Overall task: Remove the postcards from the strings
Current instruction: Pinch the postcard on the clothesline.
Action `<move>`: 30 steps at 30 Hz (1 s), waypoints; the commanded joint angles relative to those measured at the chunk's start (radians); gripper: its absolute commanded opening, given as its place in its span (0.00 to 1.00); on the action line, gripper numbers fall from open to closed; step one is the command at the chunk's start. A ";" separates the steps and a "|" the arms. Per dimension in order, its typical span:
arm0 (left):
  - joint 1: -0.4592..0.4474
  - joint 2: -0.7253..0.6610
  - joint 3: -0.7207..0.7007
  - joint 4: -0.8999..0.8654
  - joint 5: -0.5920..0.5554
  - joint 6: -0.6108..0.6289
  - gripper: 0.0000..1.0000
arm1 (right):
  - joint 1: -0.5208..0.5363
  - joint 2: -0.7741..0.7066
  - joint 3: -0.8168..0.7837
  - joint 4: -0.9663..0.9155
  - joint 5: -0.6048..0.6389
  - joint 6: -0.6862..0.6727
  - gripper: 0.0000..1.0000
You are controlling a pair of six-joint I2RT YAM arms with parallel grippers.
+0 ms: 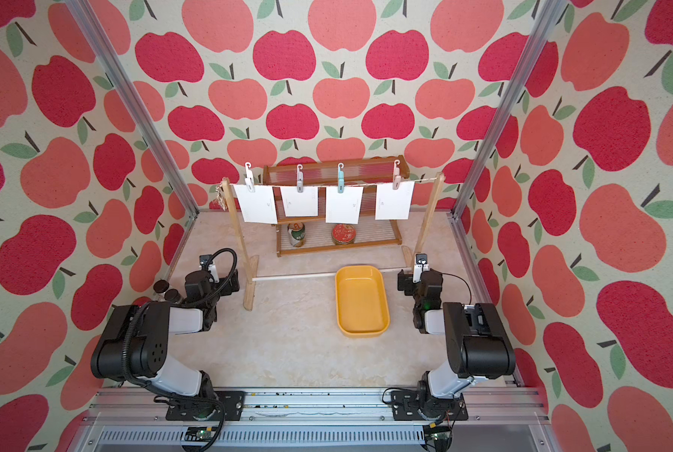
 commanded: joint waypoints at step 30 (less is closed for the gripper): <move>-0.049 -0.318 0.175 -0.546 -0.194 -0.156 0.99 | -0.004 -0.417 0.114 -0.474 -0.119 0.094 0.99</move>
